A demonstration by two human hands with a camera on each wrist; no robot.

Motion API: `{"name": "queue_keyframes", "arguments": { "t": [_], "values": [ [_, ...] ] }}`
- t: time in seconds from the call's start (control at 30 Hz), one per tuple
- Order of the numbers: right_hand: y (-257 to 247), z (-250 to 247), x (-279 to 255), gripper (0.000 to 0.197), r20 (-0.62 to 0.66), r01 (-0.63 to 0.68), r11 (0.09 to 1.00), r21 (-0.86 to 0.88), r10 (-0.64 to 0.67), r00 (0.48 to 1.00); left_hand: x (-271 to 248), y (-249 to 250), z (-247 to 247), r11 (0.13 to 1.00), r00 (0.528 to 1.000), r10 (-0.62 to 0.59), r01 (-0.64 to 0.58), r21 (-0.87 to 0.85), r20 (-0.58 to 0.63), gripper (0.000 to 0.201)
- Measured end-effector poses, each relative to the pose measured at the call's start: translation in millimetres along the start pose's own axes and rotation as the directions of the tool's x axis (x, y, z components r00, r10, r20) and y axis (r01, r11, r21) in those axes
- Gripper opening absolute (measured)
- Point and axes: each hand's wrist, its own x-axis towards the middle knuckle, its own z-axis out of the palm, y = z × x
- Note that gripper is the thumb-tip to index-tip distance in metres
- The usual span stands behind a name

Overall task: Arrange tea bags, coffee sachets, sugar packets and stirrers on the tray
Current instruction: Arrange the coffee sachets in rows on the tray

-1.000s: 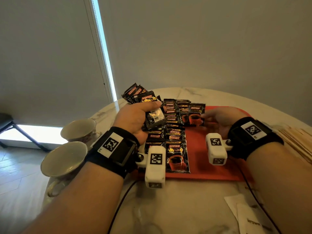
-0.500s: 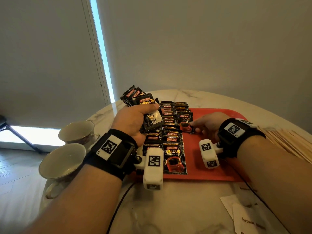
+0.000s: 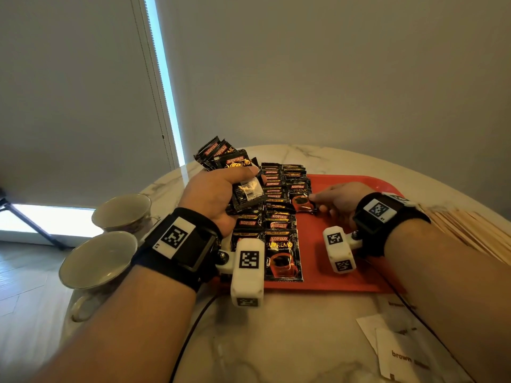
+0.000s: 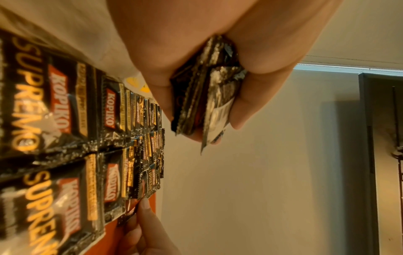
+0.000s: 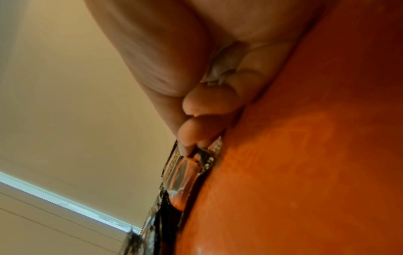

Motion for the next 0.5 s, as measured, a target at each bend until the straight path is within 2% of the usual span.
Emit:
{"name": "queue_keyframes", "arguments": {
  "t": [0.27, 0.5],
  "values": [
    [-0.2, 1.7, -1.2, 0.018, -0.002, -0.011, 1.0, 0.019, 0.011, 1.0, -0.7, -0.6, -0.1, 1.0, 1.0, -0.017, 0.017, 0.009, -0.001, 0.035],
    [3.1, 0.1, 1.7, 0.015, 0.022, -0.003, 0.997, 0.073, 0.002, 1.0, -1.7, -0.3, 1.2, 0.999, 1.0, -0.021, 0.021, 0.03, -0.01, 0.042]
  ]
}}
